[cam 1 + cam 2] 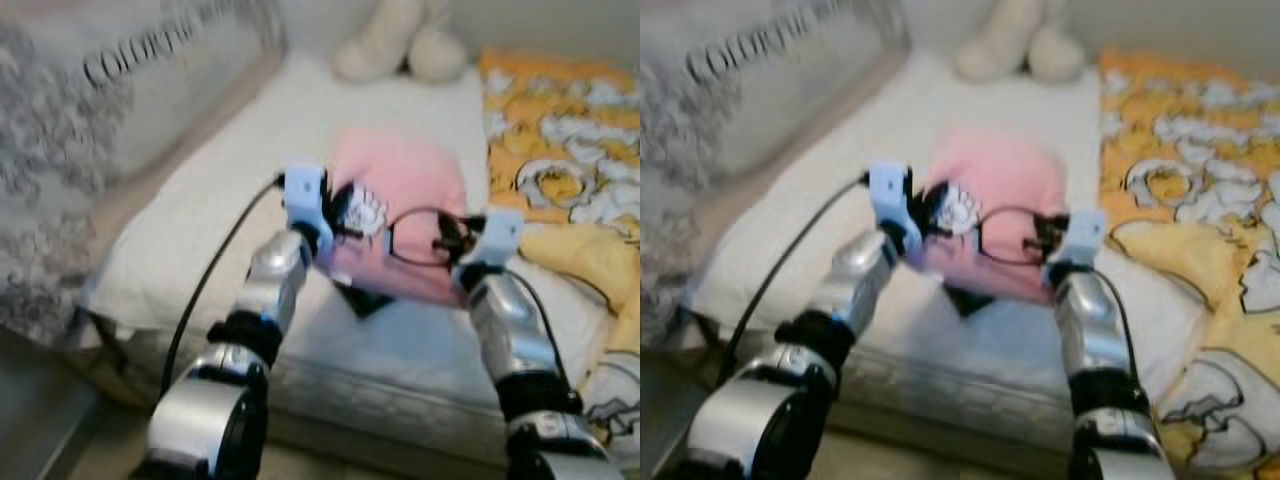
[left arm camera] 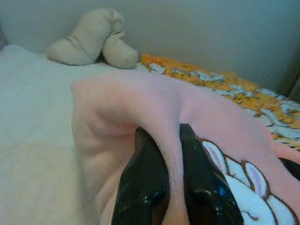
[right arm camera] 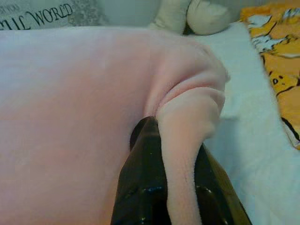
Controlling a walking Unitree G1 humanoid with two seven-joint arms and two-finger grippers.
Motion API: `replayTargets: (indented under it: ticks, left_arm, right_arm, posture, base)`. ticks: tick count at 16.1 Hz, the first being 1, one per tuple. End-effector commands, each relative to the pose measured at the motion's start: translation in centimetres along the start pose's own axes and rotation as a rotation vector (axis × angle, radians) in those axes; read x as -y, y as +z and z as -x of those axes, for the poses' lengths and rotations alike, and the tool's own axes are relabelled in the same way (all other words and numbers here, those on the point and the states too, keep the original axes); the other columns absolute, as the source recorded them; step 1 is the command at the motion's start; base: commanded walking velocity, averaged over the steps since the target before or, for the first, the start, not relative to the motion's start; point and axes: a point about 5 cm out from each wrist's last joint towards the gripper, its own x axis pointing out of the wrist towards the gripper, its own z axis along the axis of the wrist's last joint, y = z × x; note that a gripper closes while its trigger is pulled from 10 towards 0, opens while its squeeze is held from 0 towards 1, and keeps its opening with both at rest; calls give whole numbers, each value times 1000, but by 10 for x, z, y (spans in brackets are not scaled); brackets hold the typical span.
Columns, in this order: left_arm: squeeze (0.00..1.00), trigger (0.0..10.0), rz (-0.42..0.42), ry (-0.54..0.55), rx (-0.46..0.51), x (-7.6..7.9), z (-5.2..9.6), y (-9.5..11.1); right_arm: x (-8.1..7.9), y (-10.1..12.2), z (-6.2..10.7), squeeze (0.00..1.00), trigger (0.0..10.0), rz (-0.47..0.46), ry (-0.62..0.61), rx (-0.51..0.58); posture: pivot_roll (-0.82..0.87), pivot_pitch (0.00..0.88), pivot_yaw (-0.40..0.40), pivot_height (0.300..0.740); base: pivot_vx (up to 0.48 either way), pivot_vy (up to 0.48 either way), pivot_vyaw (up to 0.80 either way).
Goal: Clean up the room
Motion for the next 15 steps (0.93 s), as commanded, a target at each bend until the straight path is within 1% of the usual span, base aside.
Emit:
replayTargets:
  ticks: [1, 4, 6, 8, 9, 11, 12, 13, 14, 15]
  left_arm:
    - [0, 10000, 5, 41, 34, -13, 1, 10]
    - [0, 10000, -8, 45, 33, -14, 1, 11]
    - [0, 10000, 5, 15, 27, -13, 1, 10]
    - [0, 10000, -17, 28, 4, -19, 2, 9]
    - [0, 10000, -23, 28, -3, -22, 2, 9]
    - [0, 10000, -27, 27, -7, -23, 2, 10]
    - [0, 10000, -30, 31, -30, -23, 2, 6]
    - [0, 10000, -12, 41, -69, -24, 3, 0]
    - [0, 10000, -35, 50, -67, -24, 3, -2]
    - [0, 10000, -31, 45, -67, -23, 3, -2]
  right_arm:
    - [-8, 9, -5, 0, 10000, 13, 25, 34]
    - [-5, 9, -4, 0, 10000, 17, 12, 34]
    - [-5, 8, -4, 0, 10000, 25, 5, 31]
    - [-8, 5, -1, 0, 10000, 17, 1, 37]
    - [-11, 2, 0, 0, 10000, 44, 4, 30]
    - [-11, 1, 1, 0, 10000, 43, -2, 33]
    - [-11, 1, 2, 0, 10000, 49, -9, 38]
    - [-11, 0, 2, 0, 10000, 67, -6, 30]
    - [-13, 1, 1, 0, 10000, 76, 3, 35]
    - [-14, 1, 1, 0, 10000, 76, 5, 38]
  posture:
    - [109, 0, 21, 740]
    - [110, 0, 20, 740]
    - [110, 0, 23, 740]
    - [108, 0, 28, 740]
    - [107, 0, 29, 740]
    - [102, 0, 31, 740]
    - [101, 0, 31, 740]
    - [100, 0, 32, 740]
    - [95, 0, 33, 740]
    - [95, 0, 33, 740]
  base:
    - [0, 480, 431]
    - [0, 480, 423]
    - [0, 480, 400]
    - [0, 480, 0]
    - [0, 480, -406]
    - [0, 480, -747]
    - [0, 480, -712]
    - [0, 0, 0]
    - [0, 0, 0]
    - [0, 0, 0]
